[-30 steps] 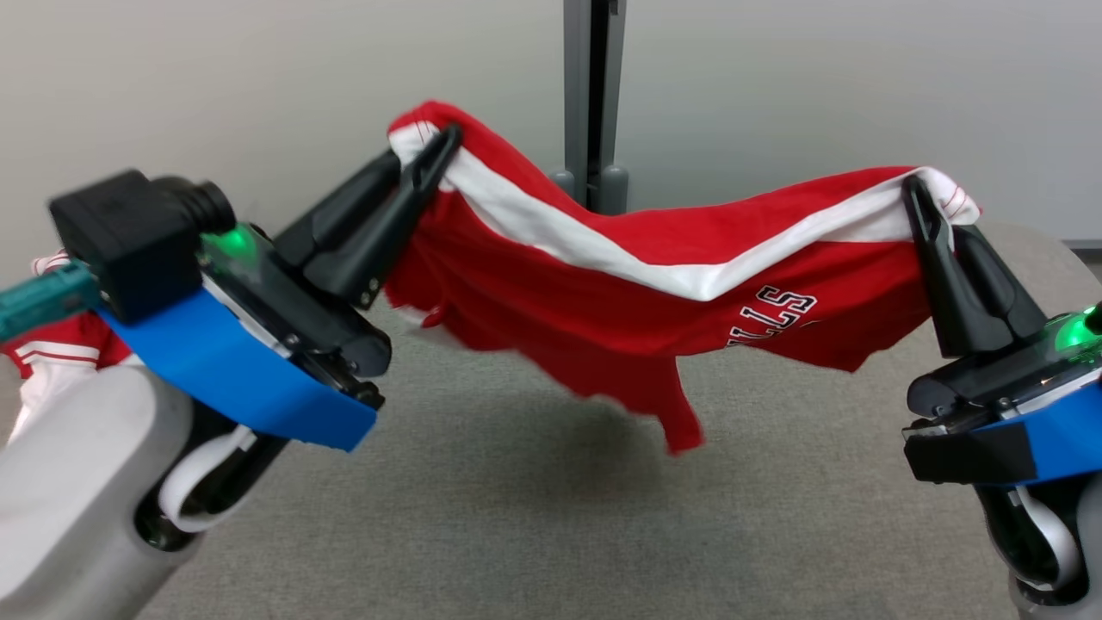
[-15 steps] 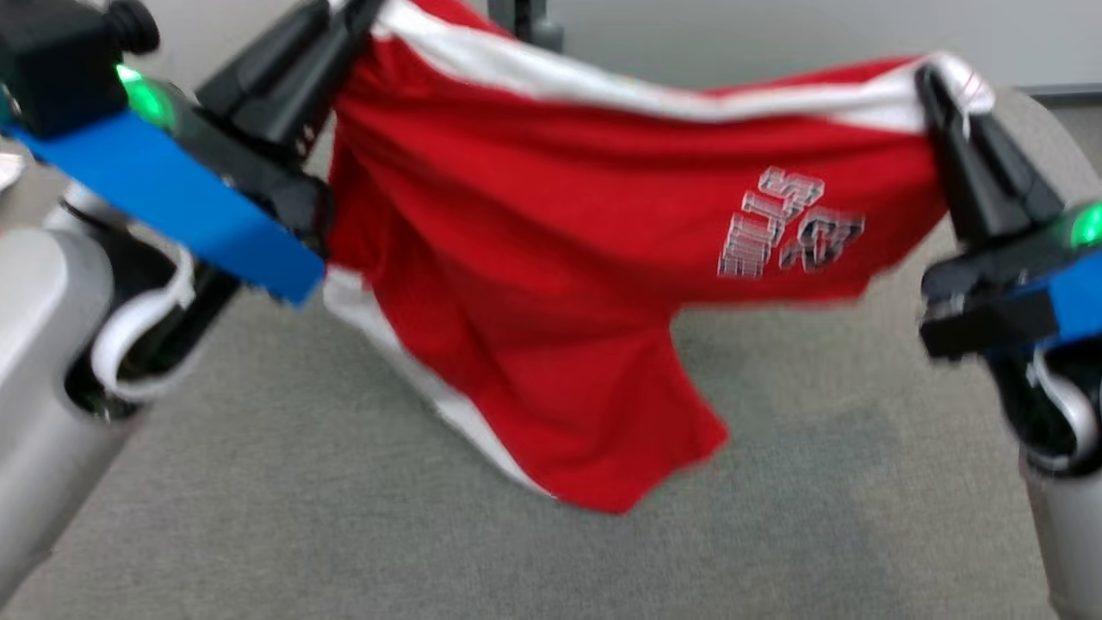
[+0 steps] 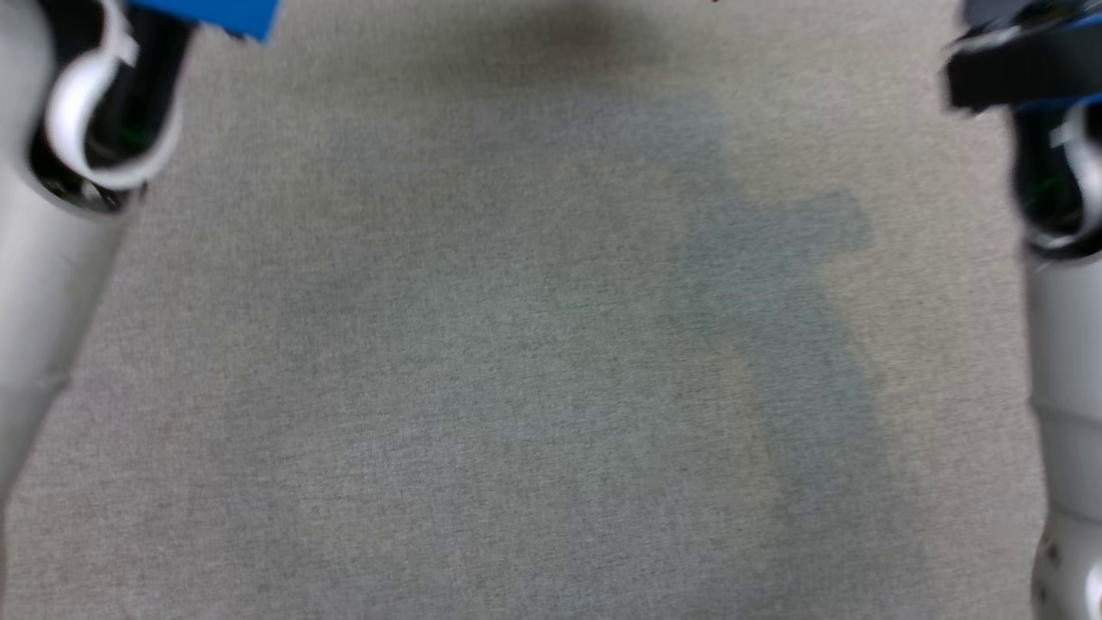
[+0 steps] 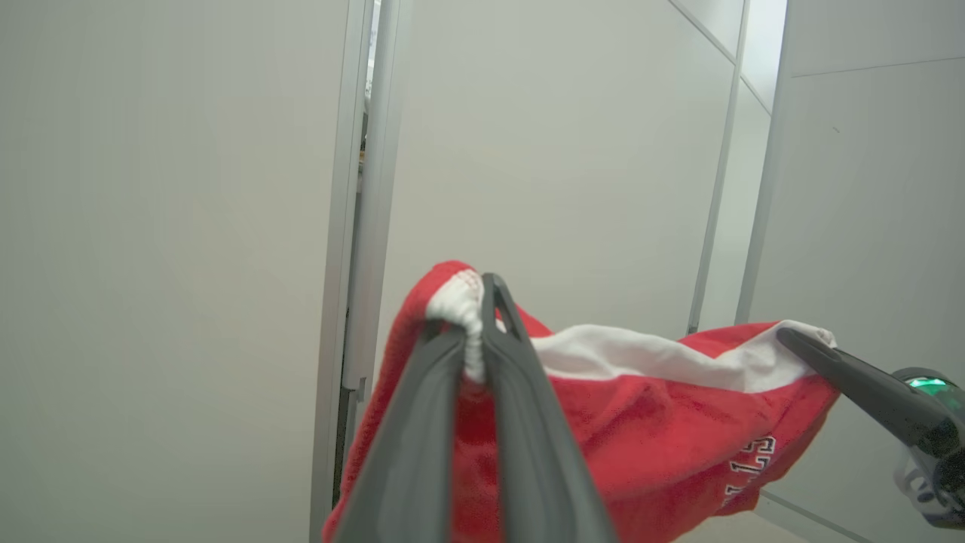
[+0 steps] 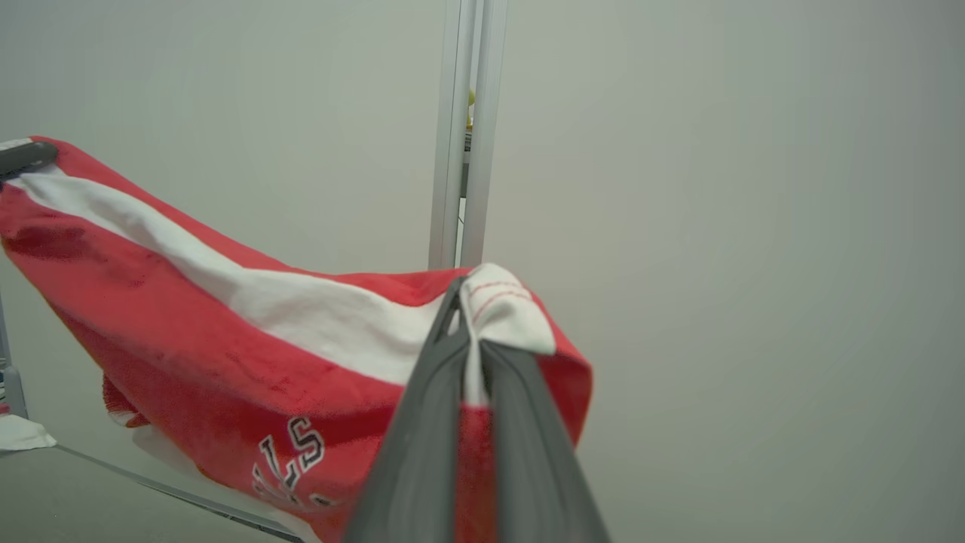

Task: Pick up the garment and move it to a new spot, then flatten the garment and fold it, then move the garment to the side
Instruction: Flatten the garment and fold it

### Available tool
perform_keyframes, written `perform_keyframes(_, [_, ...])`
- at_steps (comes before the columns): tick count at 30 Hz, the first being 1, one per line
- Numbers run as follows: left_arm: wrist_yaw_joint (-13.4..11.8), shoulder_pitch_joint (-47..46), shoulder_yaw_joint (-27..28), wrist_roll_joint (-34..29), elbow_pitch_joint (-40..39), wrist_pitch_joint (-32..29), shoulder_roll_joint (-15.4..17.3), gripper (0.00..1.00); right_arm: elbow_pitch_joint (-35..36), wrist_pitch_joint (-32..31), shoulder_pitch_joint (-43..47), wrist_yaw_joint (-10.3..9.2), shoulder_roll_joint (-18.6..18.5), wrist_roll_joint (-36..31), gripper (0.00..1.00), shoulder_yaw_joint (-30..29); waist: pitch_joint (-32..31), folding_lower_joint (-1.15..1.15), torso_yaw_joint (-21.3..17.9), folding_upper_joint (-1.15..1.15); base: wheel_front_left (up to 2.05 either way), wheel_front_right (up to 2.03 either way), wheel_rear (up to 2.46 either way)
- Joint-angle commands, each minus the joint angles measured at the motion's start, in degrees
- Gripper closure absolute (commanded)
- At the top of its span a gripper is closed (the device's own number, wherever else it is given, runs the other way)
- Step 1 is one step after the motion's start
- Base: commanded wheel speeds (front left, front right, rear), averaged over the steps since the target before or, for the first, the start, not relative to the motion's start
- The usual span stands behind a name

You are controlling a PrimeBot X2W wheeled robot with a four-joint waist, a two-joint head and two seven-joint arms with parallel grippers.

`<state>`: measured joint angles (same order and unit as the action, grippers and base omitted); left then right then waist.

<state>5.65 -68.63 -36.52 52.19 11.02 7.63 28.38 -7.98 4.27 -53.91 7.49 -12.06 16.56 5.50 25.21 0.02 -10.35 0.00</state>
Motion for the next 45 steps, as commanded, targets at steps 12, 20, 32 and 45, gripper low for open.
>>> perform_keyframes(12, [1.6, 19.9, -5.2, 0.5, 5.7, 7.1, -2.1, 1.0, -14.6, 8.8, 13.9, 0.0, 2.1, 0.7, 1.0, 7.0, 1.8, -0.02, 2.2, 0.0, 0.0, 0.0, 0.0])
perform_keyframes(20, [1.6, 37.2, 0.7, -4.1, -1.0, 7.6, -5.2, 1.0, -11.0, 10.8, 27.7, 0.0, 2.3, 3.3, 1.0, 4.4, -4.7, -0.02, 2.9, 0.0, 0.0, 0.0, 0.0])
perform_keyframes(32, [-0.6, 62.7, 5.3, -8.1, -14.3, 7.6, -6.6, 1.0, 8.4, 5.3, 51.2, 0.0, 2.3, -0.3, 1.0, 1.2, -14.9, -0.02, 2.6, 0.0, 0.0, 0.0, 0.0])
perform_keyframes(45, [-2.5, 67.8, 3.4, -5.4, -14.6, 6.5, -9.1, 1.0, 18.7, -5.6, 57.1, 0.0, 1.1, -2.5, 1.0, -1.8, -15.5, -0.02, 6.6, 0.0, 0.0, 0.0, 0.0])
